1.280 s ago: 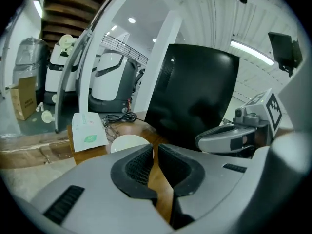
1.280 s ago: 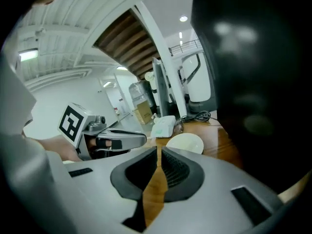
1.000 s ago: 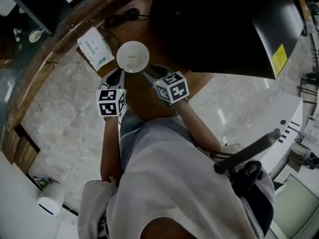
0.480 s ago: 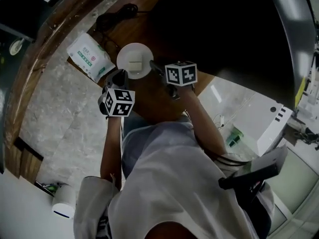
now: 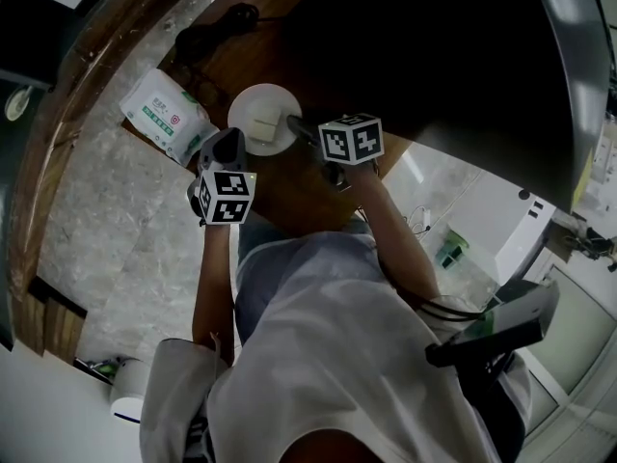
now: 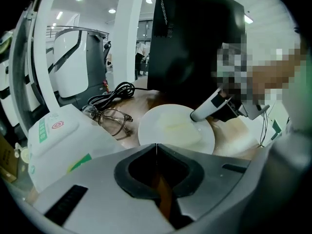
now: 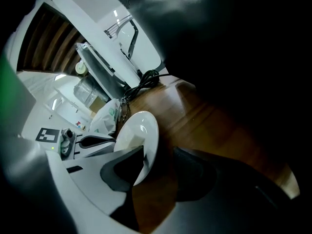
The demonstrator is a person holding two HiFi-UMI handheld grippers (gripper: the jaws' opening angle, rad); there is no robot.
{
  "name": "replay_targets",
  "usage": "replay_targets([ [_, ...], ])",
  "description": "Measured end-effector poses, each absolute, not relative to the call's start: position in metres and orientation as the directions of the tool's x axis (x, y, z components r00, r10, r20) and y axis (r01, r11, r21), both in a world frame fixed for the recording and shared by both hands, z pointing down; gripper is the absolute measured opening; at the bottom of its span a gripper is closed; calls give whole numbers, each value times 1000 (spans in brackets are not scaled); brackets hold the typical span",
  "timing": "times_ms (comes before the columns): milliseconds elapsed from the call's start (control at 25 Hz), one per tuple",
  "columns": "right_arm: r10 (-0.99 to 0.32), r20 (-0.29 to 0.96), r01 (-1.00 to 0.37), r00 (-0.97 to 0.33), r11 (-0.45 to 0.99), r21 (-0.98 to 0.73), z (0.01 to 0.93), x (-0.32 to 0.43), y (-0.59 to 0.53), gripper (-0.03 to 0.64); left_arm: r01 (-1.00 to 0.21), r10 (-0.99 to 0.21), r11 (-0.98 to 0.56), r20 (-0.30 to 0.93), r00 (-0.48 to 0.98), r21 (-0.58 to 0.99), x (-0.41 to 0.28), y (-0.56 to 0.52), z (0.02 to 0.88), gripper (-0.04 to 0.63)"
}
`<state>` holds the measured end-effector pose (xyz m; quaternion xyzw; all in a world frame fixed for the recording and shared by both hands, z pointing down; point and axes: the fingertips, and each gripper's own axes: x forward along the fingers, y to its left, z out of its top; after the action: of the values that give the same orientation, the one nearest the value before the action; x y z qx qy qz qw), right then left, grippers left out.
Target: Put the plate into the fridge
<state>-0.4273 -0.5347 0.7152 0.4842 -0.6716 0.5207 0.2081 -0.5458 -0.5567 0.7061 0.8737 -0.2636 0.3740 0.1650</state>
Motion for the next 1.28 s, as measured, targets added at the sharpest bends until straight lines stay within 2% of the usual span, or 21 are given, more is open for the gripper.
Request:
replay_targets([
  [280,-433,773,-854,-464,-12,-519,719,-434,-536,193,-575,-342,-815,743,575,70,-543,-558,712,17],
  [440,-389,746,-819,-540,40,-572,717,-459,-529,135,-569,-331,-819,746,577,77,-541,-557,713,17],
  [760,-434,680,-769,-591,50,-637,705,-472,-521,81,-575,-334,-815,753,568,72,-545,-555,713,17],
  [1000,-547,559,-617,-624,-95,-782,696,-472,-513,35,-570,-324,-817,748,579,86,-545,-548,714,17],
  [1280,-593,527,-594,-609,-100,-798,688,-452,-488,29,-544,-305,-835,750,586,85,-528,-521,710,17],
])
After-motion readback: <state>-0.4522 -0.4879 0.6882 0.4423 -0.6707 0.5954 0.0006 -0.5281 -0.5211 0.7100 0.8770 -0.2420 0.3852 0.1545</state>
